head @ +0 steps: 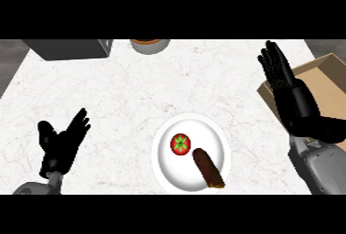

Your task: Pick the tomato from the plate and place it in the cardboard box

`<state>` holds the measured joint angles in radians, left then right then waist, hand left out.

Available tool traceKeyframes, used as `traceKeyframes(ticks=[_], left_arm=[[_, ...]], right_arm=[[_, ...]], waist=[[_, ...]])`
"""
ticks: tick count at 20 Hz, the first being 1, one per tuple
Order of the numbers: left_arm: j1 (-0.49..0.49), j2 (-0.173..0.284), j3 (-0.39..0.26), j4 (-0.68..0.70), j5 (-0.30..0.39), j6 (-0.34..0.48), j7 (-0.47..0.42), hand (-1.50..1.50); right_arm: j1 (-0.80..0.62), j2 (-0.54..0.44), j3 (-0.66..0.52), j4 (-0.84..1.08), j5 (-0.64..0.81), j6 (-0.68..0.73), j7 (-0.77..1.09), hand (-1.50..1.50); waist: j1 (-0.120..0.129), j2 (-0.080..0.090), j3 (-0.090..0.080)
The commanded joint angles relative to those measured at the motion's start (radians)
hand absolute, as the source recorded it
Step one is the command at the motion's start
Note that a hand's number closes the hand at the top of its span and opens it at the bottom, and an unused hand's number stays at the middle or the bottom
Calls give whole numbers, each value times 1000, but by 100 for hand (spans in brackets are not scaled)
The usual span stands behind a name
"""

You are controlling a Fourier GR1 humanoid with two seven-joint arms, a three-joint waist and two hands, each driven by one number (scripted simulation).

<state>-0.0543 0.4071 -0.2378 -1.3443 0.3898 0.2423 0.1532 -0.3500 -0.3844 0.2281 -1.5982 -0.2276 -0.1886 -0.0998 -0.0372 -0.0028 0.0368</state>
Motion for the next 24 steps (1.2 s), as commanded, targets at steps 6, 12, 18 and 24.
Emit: traceKeyframes(ticks=[6, 12, 18, 24], left_arm=[[-142, 9, 117, -193, -7, 75, -74, 0], [-129, -59, 65, -227, -19, 82, -30, 0], [-79, -52, 88, -260, -26, 93, -16, 0], [-74, -57, 74, -264, -39, 85, -28, 0]], right_arm=[[111, 20, -225, 236, -203, 67, -84, 150], [102, 76, -58, 496, 196, -124, -345, -150], [3, -143, 0, 415, 263, 95, -223, -150], [-94, -264, 179, 294, 339, 367, 59, -150]], waist=[[44, 4, -33], [50, 6, -36], [42, 0, -38], [42, -5, -41]])
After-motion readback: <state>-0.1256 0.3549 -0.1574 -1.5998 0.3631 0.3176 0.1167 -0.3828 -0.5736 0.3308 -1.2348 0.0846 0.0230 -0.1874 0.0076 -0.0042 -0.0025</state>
